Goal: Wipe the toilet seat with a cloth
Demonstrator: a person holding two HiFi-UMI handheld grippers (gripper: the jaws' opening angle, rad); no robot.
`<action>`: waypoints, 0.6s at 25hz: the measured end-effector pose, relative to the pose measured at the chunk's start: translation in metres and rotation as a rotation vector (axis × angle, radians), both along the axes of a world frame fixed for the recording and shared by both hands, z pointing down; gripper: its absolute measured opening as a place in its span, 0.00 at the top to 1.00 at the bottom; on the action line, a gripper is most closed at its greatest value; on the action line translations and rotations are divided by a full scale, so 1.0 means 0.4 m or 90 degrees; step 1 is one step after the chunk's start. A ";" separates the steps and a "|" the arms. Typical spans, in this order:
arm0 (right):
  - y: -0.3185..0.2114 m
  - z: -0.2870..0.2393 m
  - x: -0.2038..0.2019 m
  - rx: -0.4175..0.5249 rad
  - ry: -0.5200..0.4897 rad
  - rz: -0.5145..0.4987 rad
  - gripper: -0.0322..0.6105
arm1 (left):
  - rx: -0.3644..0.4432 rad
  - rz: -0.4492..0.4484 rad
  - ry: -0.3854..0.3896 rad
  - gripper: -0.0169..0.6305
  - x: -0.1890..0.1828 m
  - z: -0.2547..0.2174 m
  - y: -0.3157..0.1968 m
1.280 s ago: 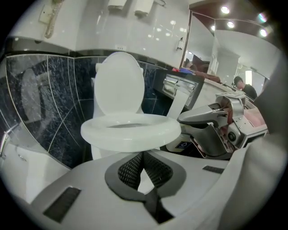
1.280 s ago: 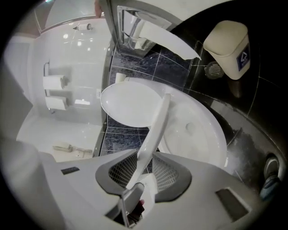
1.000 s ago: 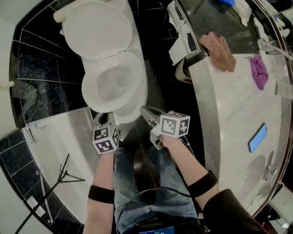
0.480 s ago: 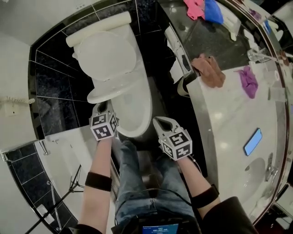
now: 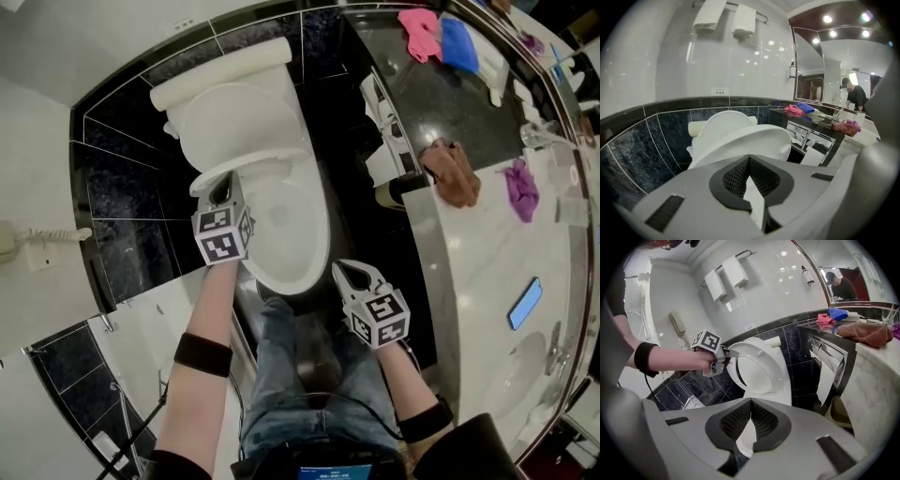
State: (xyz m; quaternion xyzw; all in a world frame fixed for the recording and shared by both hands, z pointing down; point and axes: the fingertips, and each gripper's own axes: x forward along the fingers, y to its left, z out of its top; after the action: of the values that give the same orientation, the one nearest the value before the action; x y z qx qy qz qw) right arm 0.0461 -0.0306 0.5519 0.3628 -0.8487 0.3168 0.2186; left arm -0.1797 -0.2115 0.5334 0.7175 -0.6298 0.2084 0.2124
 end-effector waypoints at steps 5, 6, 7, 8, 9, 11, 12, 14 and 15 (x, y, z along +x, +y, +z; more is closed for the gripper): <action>-0.049 -0.012 -0.041 0.012 0.003 0.010 0.95 | 0.013 0.015 -0.016 0.97 -0.049 -0.017 -0.134; -0.060 -0.012 -0.050 0.018 0.005 0.010 0.95 | 0.014 0.017 -0.020 0.97 -0.062 -0.019 -0.158; -0.069 -0.013 -0.056 0.023 0.007 0.010 0.95 | 0.015 0.018 -0.025 0.97 -0.075 -0.021 -0.179; -0.077 -0.012 -0.061 0.026 0.010 0.010 0.94 | 0.015 0.019 -0.029 0.97 -0.086 -0.023 -0.198; -0.083 -0.011 -0.063 0.027 0.012 0.011 0.94 | 0.015 0.020 -0.033 0.97 -0.095 -0.022 -0.216; -0.095 -0.008 -0.068 0.023 0.014 0.014 0.94 | 0.014 0.022 -0.037 0.97 -0.111 -0.020 -0.245; -0.101 -0.006 -0.072 0.022 0.014 0.015 0.94 | 0.013 0.022 -0.039 0.97 -0.119 -0.019 -0.256; -0.111 -0.004 -0.081 0.021 0.015 0.014 0.94 | 0.012 0.023 -0.041 0.97 -0.133 -0.017 -0.268; -0.115 -0.005 -0.085 0.021 0.015 0.013 0.94 | 0.011 0.023 -0.040 0.97 -0.139 -0.015 -0.270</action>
State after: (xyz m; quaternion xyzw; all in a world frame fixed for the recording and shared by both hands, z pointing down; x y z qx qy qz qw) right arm 0.0119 -0.0768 0.5500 0.3789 -0.8474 0.3005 0.2194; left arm -0.2353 -0.3193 0.5275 0.7237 -0.6249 0.2293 0.1823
